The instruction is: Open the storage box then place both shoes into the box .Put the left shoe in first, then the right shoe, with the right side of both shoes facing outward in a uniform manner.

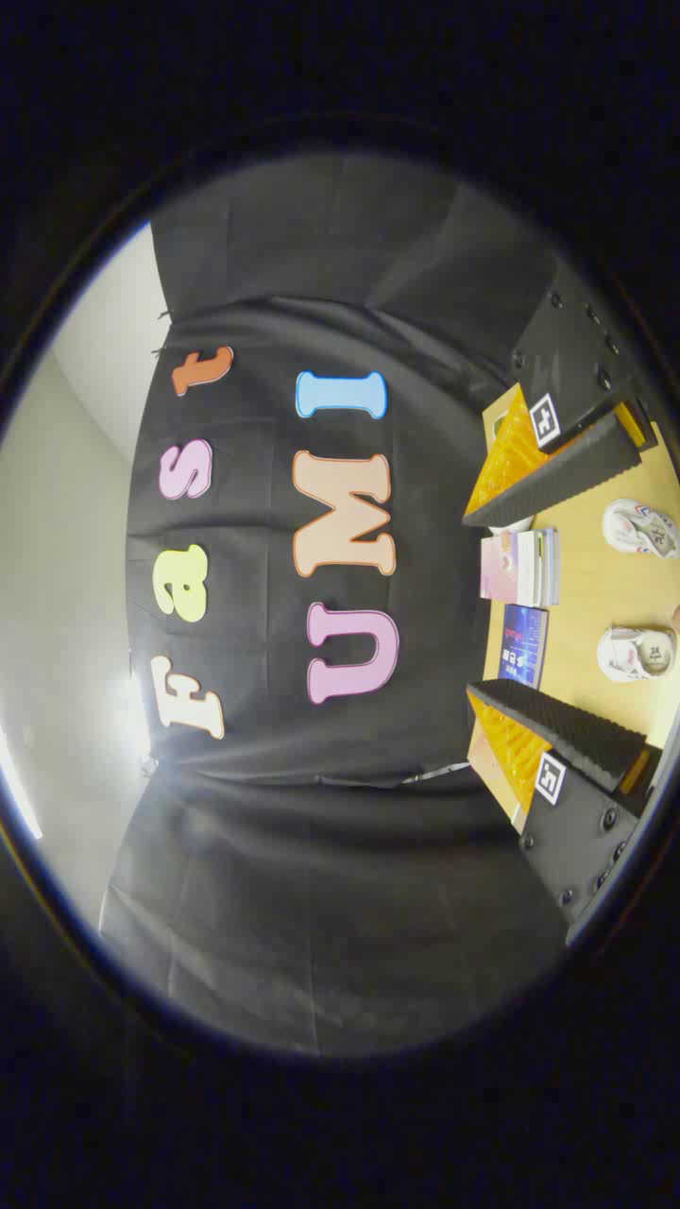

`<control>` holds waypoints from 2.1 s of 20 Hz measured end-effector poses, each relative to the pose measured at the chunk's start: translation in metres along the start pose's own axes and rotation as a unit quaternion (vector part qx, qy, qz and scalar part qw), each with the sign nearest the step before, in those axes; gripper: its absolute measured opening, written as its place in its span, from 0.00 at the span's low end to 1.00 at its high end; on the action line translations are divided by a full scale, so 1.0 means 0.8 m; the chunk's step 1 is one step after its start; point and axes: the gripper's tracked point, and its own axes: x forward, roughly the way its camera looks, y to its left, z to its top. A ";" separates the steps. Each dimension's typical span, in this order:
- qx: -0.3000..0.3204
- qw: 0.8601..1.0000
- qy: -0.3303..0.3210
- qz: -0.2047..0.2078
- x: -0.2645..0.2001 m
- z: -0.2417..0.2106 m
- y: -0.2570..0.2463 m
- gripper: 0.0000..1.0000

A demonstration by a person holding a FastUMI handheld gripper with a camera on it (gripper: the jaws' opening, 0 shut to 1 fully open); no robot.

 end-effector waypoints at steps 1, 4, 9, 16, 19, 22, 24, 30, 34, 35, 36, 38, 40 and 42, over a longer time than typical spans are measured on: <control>0.001 1.000 0.002 0.001 -0.002 -0.002 0.002 0.97; 0.001 1.000 0.008 0.003 -0.007 -0.008 0.011 0.97; -0.003 1.000 0.019 0.014 -0.018 -0.020 0.029 0.97; 0.012 0.999 0.021 0.030 -0.043 -0.030 0.058 0.97; 0.027 0.999 0.016 0.032 -0.054 -0.035 0.071 0.97; 0.045 0.998 0.004 0.037 -0.061 -0.040 0.089 0.97; 0.058 0.997 0.000 0.045 -0.066 -0.052 0.108 0.97; 0.156 0.984 -0.017 0.088 -0.089 -0.089 0.186 0.97; 0.257 0.961 -0.016 0.105 -0.102 -0.124 0.233 0.97; 0.276 0.956 -0.014 0.100 -0.104 -0.136 0.241 0.97; 0.291 0.952 -0.008 0.094 -0.105 -0.148 0.247 0.97; 0.327 0.942 0.002 0.082 -0.102 -0.175 0.263 0.97; 0.369 0.927 0.004 0.067 -0.094 -0.206 0.273 0.97; 0.406 0.913 -0.002 0.044 -0.084 -0.236 0.272 0.97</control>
